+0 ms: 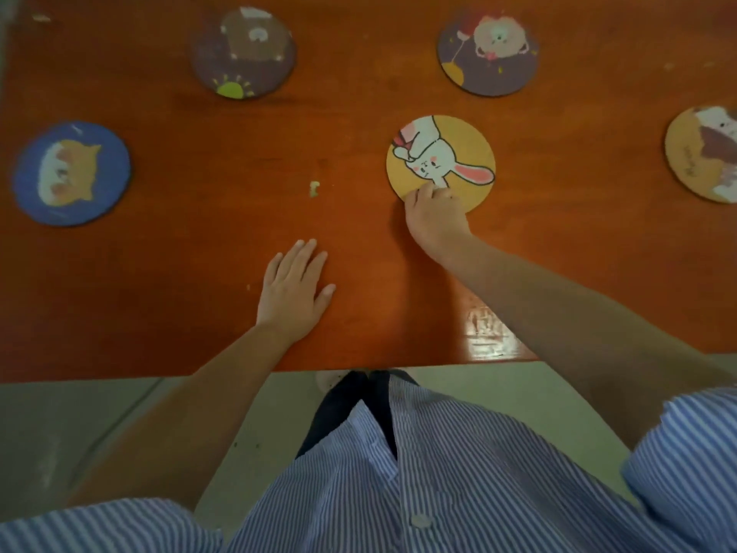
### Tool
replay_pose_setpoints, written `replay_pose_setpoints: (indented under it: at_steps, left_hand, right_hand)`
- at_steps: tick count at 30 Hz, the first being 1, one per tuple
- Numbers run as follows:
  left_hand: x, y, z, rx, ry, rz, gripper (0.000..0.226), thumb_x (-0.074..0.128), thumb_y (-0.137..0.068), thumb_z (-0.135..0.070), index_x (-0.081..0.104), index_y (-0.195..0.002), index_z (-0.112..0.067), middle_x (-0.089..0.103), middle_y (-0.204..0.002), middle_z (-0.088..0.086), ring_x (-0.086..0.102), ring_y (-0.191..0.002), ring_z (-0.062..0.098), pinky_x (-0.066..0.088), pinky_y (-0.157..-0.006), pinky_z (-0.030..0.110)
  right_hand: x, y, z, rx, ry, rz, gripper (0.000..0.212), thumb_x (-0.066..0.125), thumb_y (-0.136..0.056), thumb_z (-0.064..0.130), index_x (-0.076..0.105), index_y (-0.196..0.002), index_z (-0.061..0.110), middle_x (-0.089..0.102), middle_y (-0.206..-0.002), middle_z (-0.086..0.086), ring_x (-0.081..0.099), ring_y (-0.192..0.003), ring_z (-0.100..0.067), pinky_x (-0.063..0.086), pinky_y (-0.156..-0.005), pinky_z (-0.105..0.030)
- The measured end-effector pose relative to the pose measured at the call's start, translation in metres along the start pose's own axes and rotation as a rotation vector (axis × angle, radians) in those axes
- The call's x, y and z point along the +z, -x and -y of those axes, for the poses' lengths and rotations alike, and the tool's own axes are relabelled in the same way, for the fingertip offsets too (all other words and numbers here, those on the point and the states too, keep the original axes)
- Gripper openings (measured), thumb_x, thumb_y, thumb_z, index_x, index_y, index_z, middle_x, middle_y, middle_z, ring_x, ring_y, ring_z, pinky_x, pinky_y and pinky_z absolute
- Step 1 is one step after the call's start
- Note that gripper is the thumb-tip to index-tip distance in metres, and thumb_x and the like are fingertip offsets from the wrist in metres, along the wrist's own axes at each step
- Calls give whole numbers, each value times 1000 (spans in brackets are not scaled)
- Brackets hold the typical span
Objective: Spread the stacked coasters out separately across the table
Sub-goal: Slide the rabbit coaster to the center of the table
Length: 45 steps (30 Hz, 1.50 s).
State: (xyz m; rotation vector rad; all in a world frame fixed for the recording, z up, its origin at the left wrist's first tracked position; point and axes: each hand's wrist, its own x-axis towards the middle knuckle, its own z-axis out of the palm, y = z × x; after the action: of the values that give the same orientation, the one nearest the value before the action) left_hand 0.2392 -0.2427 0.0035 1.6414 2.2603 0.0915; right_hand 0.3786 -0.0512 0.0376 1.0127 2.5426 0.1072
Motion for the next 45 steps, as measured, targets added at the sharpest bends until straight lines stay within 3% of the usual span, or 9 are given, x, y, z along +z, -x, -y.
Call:
replay_pose_setpoints:
  at_steps: [8,12,15,19,24,30,33,38,45]
  left_hand:
    - [-10,1,4,-70,273,-75,48,40,-95,-33,36,-137,-11,38,-146,10,29,-138,25,22,-113,43]
    - [-33,0,11,-351,729,-108,59,37,-95,-37,9,-145,-22,54,-128,6,60,-104,22,48,-87,38]
    - [-39,-1,20,-439,774,-11,66,42,-93,-40,6,-145,-23,58,-125,3,63,-96,19,47,-83,34]
    - [-32,0,6,-420,535,54,62,59,-86,-36,32,-139,-18,49,-136,5,57,-84,11,46,-75,29]
    - [-25,3,-25,-416,379,127,51,57,-85,-37,47,-129,-14,53,-130,9,56,-109,25,48,-83,34]
    - [-30,-7,-34,-759,890,154,47,66,-81,-16,51,-124,-8,59,-120,12,57,-104,26,45,-81,33]
    - [-34,-11,-43,-643,1008,224,37,62,-85,-12,55,-120,-3,62,-107,13,57,-87,22,48,-79,35]
    - [-39,-27,-46,-483,654,63,23,54,-91,-22,64,-107,-9,65,-113,12,58,-102,28,44,-79,33]
    - [-42,-61,-55,-351,520,37,20,52,-92,-17,65,-104,-8,65,-109,15,59,-95,28,42,-71,31]
  right_hand:
    - [-26,-3,4,76,-174,-71,31,45,-83,-8,51,-113,-2,62,-109,-25,50,-110,-37,43,-61,-39]
    - [-12,49,4,-356,-326,-395,36,44,-72,-9,68,-95,5,74,-90,-12,66,-88,-31,49,-44,-28]
    - [10,83,-7,-537,-324,-470,34,45,-71,1,75,-84,12,78,-83,-3,73,-73,-21,53,-42,-21]
    - [25,85,-11,-380,-447,-299,28,78,-53,-13,74,-78,-1,76,-82,-20,72,-75,-36,60,-57,-44]
    - [23,71,-2,-255,-530,-247,23,60,-78,-7,71,-96,1,72,-94,-20,64,-92,-36,54,-79,-43]
    - [16,61,3,21,-724,-281,25,50,-86,0,69,-102,0,69,-102,-25,61,-96,-40,50,-75,-45]
    - [17,62,4,174,-787,-217,29,45,-87,-1,68,-104,0,69,-101,-25,61,-90,-39,49,-73,-42]
    - [21,74,-5,263,-935,-148,28,44,-90,3,71,-98,-3,72,-86,-25,57,-65,-33,43,-54,-22]
    - [33,87,3,386,-975,-256,20,54,-88,3,69,-100,-1,72,-101,-22,64,-93,-35,48,-76,-33]
